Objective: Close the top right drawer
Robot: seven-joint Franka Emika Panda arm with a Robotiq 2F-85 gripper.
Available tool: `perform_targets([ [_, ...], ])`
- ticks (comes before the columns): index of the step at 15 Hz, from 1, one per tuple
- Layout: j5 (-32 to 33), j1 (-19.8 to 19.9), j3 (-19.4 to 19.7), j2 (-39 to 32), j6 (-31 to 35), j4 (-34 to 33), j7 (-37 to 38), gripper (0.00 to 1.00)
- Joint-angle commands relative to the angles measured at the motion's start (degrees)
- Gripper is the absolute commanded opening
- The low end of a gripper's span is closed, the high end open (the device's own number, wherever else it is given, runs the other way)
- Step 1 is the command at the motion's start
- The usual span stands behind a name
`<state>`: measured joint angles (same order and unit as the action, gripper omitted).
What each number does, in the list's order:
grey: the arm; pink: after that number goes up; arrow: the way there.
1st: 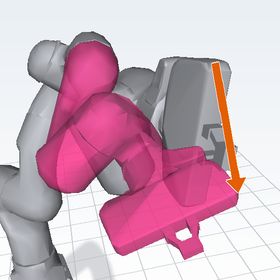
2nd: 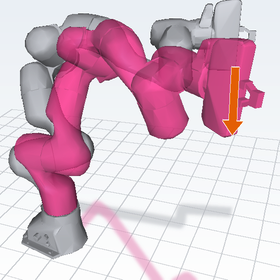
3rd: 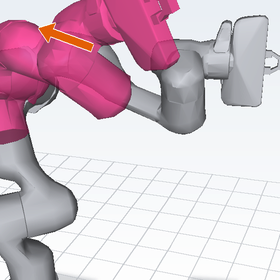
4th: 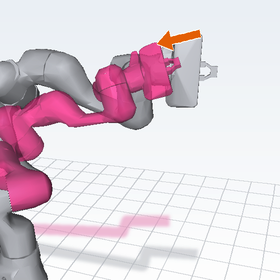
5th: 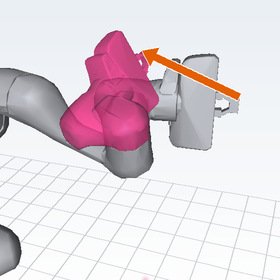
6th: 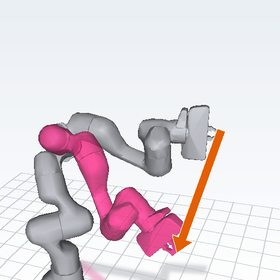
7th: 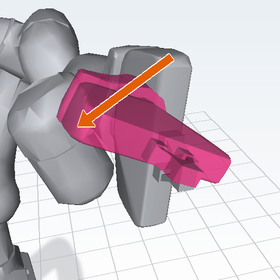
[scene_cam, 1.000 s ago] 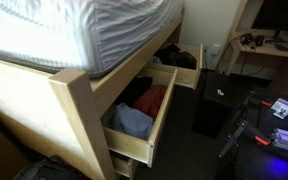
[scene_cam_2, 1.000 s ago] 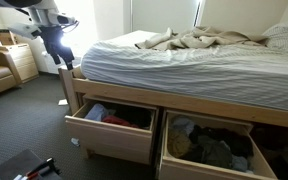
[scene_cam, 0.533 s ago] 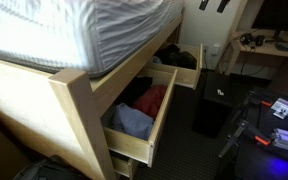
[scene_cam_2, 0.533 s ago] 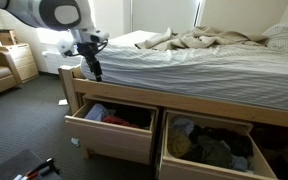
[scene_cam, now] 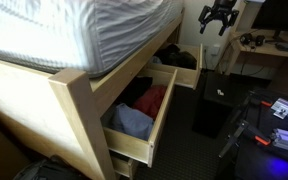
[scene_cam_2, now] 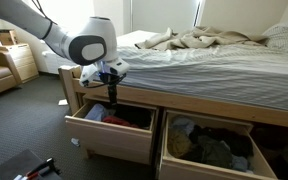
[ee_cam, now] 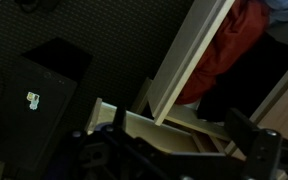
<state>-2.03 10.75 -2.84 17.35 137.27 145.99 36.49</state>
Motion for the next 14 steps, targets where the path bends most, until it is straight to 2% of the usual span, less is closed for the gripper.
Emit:
perform_targets([
  [1, 1.2, -0.2, -0.2, -0.8, 4.2, 0.2, 3.5, 1.00],
  [2, -0.3, 0.6, -0.3, -5.1, 0.5, -3.8, 8.8, 1.00],
  [4, 0.0, 1.9, 2.6, -13.0, 2.3, -8.2, 10.2, 1.00],
  [7, 0.8, 3.3, 7.7, -19.0, 6.5, -9.2, 14.2, 1.00],
  [11, -5.0, 4.6, 15.2, -32.0, 11.0, -15.9, 14.6, 1.00],
  [12, -2.6, 2.5, 15.1, -25.4, 9.9, -10.9, 13.8, 1.00],
  [14, -3.0, 2.5, 16.6, -28.3, 10.2, -12.4, 13.1, 1.00],
])
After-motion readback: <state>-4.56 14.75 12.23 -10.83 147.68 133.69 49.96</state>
